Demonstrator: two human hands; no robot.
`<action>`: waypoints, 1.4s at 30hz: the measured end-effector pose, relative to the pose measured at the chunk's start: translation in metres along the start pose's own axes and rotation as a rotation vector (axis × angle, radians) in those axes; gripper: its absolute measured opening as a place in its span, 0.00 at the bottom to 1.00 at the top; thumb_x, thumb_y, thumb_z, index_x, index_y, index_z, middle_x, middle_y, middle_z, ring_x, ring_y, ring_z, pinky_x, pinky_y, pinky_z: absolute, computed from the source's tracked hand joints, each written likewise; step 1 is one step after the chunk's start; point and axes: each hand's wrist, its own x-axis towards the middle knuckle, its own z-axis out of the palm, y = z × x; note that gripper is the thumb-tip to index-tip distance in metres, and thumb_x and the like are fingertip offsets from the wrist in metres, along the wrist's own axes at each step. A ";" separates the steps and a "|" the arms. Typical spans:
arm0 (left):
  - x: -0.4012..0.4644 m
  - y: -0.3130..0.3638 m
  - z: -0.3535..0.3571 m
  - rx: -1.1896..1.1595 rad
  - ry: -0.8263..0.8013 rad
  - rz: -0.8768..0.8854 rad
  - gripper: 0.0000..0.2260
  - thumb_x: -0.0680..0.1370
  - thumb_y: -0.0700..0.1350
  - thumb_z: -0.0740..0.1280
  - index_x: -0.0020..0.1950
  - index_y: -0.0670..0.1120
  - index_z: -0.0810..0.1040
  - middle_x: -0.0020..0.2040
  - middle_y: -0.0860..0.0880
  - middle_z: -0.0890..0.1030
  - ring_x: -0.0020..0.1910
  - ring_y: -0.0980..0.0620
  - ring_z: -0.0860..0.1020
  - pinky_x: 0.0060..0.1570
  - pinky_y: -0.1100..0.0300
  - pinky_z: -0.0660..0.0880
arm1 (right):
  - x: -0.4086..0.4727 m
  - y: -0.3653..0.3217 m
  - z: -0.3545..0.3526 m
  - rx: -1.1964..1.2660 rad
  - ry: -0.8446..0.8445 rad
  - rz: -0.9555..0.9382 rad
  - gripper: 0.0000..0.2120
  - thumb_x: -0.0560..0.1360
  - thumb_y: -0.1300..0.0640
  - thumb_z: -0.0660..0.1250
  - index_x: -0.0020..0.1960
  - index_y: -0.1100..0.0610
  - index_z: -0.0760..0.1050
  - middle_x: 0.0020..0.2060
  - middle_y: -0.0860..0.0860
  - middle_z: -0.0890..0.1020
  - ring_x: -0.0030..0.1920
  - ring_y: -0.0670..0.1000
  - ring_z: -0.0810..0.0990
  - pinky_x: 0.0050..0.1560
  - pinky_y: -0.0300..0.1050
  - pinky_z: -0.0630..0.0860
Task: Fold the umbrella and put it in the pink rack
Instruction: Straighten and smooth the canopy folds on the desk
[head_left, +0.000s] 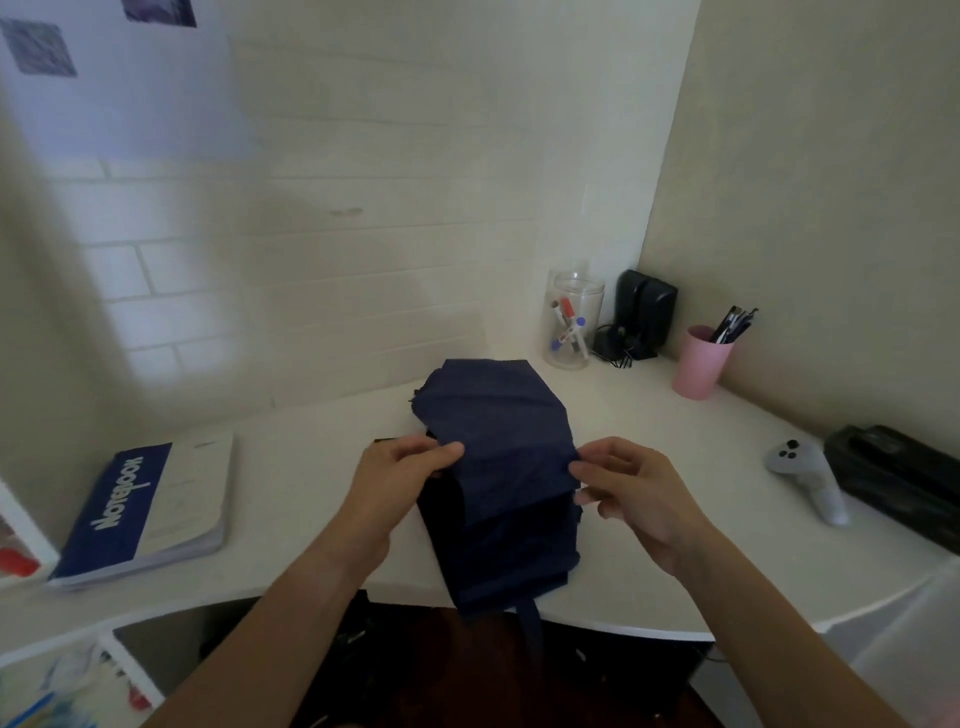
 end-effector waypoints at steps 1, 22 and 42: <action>-0.007 -0.005 -0.003 -0.007 -0.062 -0.008 0.06 0.76 0.45 0.74 0.47 0.42 0.86 0.44 0.50 0.87 0.42 0.54 0.82 0.38 0.65 0.73 | -0.003 0.004 -0.003 0.010 -0.031 0.023 0.09 0.73 0.66 0.74 0.53 0.65 0.80 0.45 0.60 0.86 0.37 0.55 0.85 0.33 0.39 0.78; -0.050 -0.051 0.002 0.062 -0.263 -0.155 0.08 0.79 0.46 0.71 0.53 0.44 0.86 0.48 0.48 0.89 0.47 0.50 0.87 0.42 0.61 0.83 | -0.023 0.045 0.003 0.128 -0.012 0.161 0.16 0.73 0.58 0.76 0.58 0.63 0.79 0.49 0.57 0.86 0.36 0.56 0.85 0.39 0.43 0.80; -0.048 -0.064 -0.006 1.161 0.152 0.670 0.14 0.73 0.57 0.74 0.43 0.49 0.74 0.43 0.52 0.75 0.43 0.53 0.73 0.43 0.59 0.74 | -0.003 0.112 0.022 -1.390 -0.233 -0.757 0.23 0.85 0.45 0.51 0.77 0.49 0.67 0.78 0.51 0.65 0.79 0.53 0.61 0.75 0.53 0.65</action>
